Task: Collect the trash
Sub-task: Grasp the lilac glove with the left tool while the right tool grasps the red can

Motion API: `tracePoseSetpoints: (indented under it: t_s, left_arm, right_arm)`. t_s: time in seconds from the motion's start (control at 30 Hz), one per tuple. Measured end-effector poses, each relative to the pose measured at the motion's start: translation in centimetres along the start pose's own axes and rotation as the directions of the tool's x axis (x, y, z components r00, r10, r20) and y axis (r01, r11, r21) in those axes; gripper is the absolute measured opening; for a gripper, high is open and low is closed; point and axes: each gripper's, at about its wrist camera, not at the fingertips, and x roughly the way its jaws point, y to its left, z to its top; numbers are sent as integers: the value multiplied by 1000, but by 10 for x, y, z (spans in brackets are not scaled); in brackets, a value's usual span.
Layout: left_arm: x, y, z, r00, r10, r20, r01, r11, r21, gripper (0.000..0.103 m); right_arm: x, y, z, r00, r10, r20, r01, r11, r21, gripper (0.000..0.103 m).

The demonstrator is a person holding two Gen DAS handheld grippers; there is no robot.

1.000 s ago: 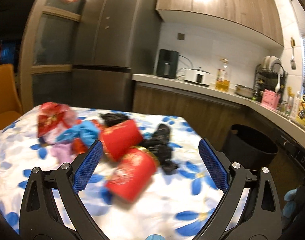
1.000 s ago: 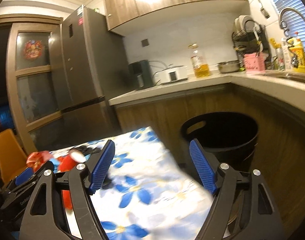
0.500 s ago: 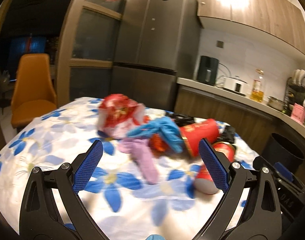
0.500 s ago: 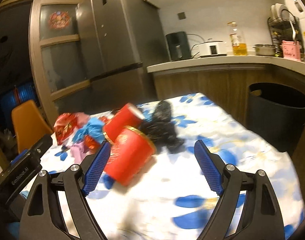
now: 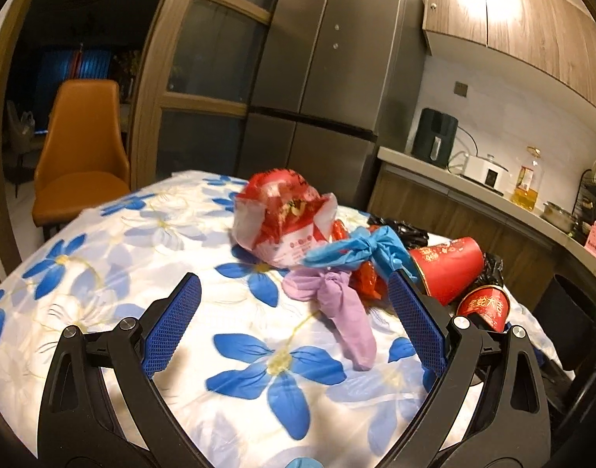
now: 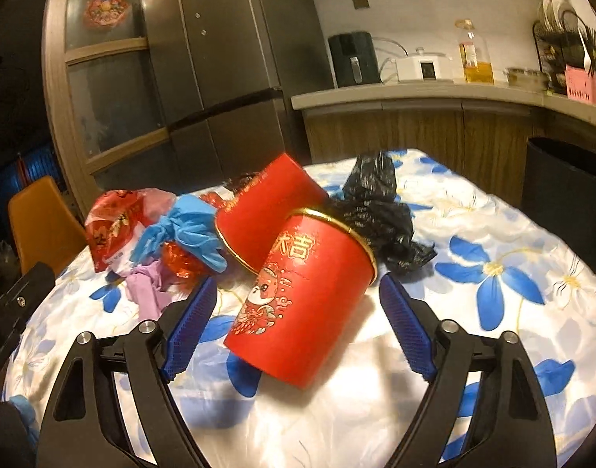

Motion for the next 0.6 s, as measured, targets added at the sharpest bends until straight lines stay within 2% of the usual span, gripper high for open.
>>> tracePoseSetpoints:
  t_s: [0.2,0.4,0.5,0.6]
  left_arm:
    - [25,-17,1,998,-20,-61,19,1000,-7,95]
    - [46,-27,-2,993,-19,-115,16,999,-31,95]
    - [55,-30,-3,990,1,-140,-6,999,-34,90]
    - [66,-35,-6,982,31,-187,-33,999,-4,77]
  right_arm:
    - [13,-8,-2,999,-2,-52,4,999,43,66]
    - [9,-12,-4,999,9,-43,-7,999,47,56]
    - [6,-16,-3,999,10,-35,-9,999,53,54]
    - [1,-21,-2,1000,7,-24,-6,998,56,50]
